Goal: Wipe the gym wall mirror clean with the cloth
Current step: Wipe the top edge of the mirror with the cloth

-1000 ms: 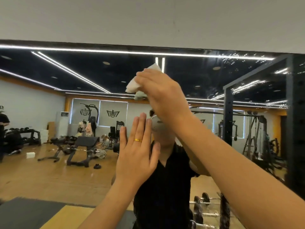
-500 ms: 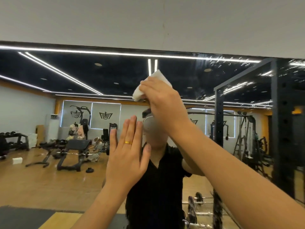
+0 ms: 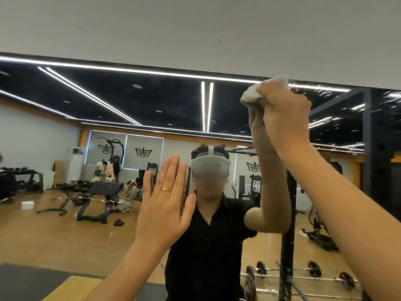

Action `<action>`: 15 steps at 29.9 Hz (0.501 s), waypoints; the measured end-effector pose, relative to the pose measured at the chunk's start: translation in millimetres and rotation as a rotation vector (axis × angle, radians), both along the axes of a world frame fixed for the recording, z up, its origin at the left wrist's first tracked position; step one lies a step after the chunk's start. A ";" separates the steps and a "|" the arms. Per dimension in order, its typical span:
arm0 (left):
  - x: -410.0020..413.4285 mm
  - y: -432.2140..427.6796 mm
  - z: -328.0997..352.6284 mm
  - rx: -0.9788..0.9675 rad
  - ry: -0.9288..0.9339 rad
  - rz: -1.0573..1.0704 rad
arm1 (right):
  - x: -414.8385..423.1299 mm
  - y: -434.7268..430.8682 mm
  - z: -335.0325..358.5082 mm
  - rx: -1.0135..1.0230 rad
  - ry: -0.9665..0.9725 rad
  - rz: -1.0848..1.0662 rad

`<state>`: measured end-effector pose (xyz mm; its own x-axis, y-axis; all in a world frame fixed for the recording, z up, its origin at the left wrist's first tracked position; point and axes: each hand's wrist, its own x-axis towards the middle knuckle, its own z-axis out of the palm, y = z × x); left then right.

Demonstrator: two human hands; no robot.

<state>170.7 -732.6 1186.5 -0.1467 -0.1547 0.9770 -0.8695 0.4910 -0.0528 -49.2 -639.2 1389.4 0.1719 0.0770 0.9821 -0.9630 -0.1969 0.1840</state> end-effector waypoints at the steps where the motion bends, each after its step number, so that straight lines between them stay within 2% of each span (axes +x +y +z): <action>1: 0.7 0.6 0.1 0.007 0.011 -0.009 | -0.6 -2.3 -21.7 0.026 0.006 0.023; 4: -5.6 6.9 1.1 -0.007 -0.006 -0.076 | -13.1 -3.0 -77.6 0.009 0.128 0.067; 7: -27.7 14.3 4.6 -0.053 -0.109 -0.117 | -26.0 -1.7 -62.4 -0.039 0.238 0.031; 12: -49.1 10.3 6.9 -0.043 -0.089 -0.017 | -26.0 6.1 16.2 0.003 0.056 0.017; 15: -49.1 8.6 5.8 -0.048 -0.089 -0.012 | -22.8 -6.1 8.7 -0.062 0.011 0.055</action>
